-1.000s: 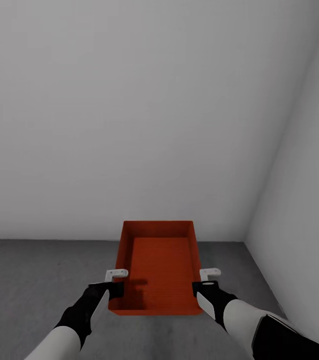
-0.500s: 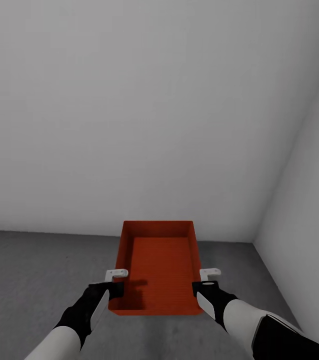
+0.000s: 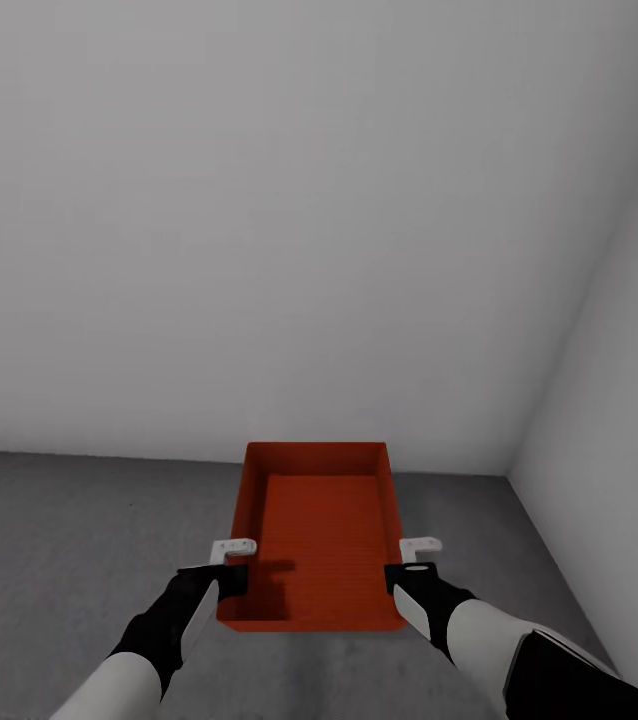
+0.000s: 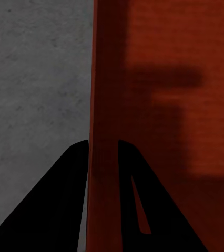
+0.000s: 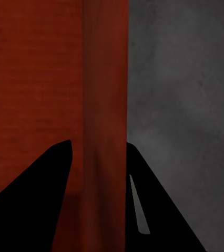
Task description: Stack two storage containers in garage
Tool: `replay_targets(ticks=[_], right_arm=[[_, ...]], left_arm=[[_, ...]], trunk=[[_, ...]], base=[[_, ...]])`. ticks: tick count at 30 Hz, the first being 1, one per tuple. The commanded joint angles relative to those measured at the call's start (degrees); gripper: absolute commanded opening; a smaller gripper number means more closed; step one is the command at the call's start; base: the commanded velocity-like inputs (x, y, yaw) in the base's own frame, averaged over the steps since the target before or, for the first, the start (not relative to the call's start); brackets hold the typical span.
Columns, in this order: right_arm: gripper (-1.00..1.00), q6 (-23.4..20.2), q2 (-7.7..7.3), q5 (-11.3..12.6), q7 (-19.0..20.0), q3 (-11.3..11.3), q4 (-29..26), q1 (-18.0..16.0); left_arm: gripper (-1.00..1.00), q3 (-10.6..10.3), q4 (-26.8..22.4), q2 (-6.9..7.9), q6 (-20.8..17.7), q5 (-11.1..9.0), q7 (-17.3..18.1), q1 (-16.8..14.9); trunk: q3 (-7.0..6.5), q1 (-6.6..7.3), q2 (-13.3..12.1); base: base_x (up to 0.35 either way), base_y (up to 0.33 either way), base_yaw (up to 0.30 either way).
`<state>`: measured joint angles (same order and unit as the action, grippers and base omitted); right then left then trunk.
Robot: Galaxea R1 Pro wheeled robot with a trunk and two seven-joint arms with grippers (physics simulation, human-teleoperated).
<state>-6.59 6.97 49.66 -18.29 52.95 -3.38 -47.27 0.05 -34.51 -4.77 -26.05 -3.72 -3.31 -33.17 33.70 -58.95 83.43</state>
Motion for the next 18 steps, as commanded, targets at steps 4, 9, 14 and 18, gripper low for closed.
replay_targets(ticks=[4,9,14,18], right_arm=[[-1.00,-0.4,-0.03,-0.6,-1.7,-0.4,0.0,-0.2],[-1.00,-0.4,-0.03,-0.6,-1.7,-0.4,0.0,-0.2],[-1.00,-0.4,-0.03,-0.6,-1.7,-0.4,0.0,-0.2],[-1.00,-0.4,-0.03,-0.6,-1.7,-0.5,0.0,-0.2]], left_arm=[[-1.00,-3.2,0.1,0.02,-0.2,1.7,-0.6,0.0],[-1.00,-3.2,0.1,0.02,-0.2,1.7,-0.6,0.0],[-1.00,-3.2,0.1,0.02,-0.2,1.7,-0.6,0.0],[-1.00,-3.2,0.1,0.02,-0.2,1.7,-0.6,0.0]], trunk=[[1.15,-0.88,1.7],[2.51,-1.98,3.7],[3.87,-3.08,5.7],[4.95,-3.95,7.3]], base=[[0.000,0.000,0.000],[0.000,0.000,0.000],[0.000,0.000,0.000],[0.000,0.000,0.000]])
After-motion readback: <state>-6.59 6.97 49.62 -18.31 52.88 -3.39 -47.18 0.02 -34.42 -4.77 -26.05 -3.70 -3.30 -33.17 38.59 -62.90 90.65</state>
